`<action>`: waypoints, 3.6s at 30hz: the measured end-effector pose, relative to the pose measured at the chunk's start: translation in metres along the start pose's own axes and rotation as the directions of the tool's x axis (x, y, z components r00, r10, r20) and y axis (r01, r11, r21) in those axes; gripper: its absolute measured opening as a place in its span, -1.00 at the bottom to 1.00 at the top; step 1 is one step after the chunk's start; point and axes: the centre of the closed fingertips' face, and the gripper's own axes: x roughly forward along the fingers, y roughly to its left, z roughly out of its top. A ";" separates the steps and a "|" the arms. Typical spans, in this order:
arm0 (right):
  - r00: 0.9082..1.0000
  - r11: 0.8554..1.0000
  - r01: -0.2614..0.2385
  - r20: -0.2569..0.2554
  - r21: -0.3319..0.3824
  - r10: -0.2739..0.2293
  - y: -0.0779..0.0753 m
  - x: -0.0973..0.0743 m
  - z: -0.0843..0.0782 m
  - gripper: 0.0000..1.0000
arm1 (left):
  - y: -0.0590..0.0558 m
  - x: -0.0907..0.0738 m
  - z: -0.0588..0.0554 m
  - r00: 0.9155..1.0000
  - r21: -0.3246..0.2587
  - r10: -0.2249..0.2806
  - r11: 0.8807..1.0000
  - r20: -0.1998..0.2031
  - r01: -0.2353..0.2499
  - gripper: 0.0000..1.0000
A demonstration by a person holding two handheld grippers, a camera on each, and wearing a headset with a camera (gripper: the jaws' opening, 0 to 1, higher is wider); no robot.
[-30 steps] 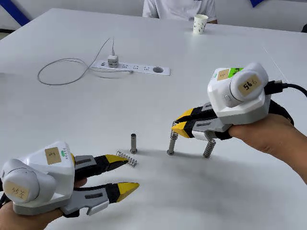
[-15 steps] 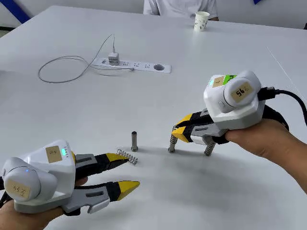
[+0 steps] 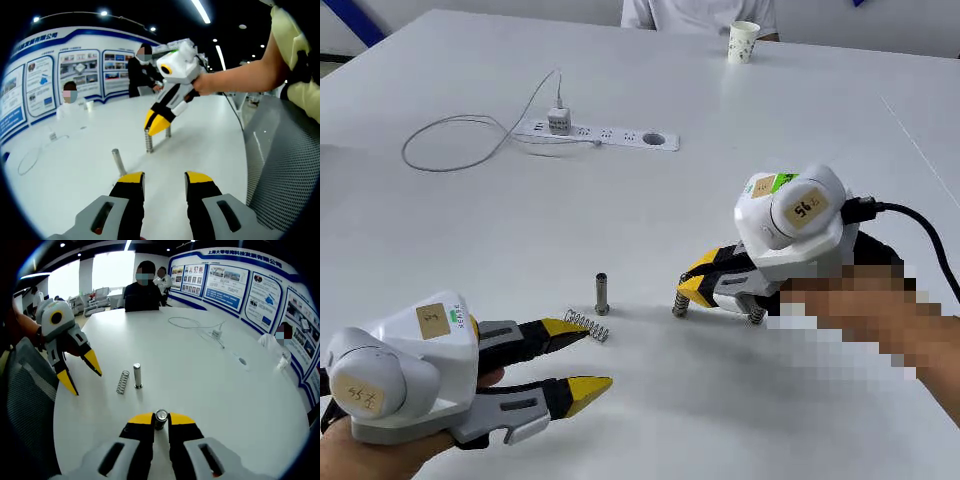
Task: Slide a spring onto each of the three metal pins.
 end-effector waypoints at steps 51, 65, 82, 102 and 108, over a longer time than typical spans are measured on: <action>0.999 0.999 -0.041 -0.027 0.031 0.042 0.045 0.001 -0.016 -0.71 | 0.009 -0.012 -0.002 0.999 -0.012 0.041 0.999 0.009 -0.041 -0.33; 0.997 0.997 -0.080 0.005 0.016 0.080 0.065 0.019 0.003 -0.65 | 0.010 -0.013 -0.003 0.999 -0.014 0.047 0.999 0.009 -0.047 -0.33; 0.994 0.995 -0.097 0.043 0.036 0.096 0.079 0.046 0.020 -0.65 | 0.011 -0.014 -0.005 0.999 -0.015 0.052 0.999 0.003 -0.052 -0.34; 0.998 0.995 -0.058 0.027 0.084 0.056 0.078 0.071 0.016 -0.67 | 0.013 -0.018 -0.007 0.998 -0.019 0.062 0.998 -0.003 -0.062 -0.34; 0.999 0.996 -0.052 0.019 0.074 0.050 0.078 0.072 0.013 -0.71 | 0.014 -0.019 -0.007 0.998 -0.017 0.062 0.998 -0.005 -0.062 -0.35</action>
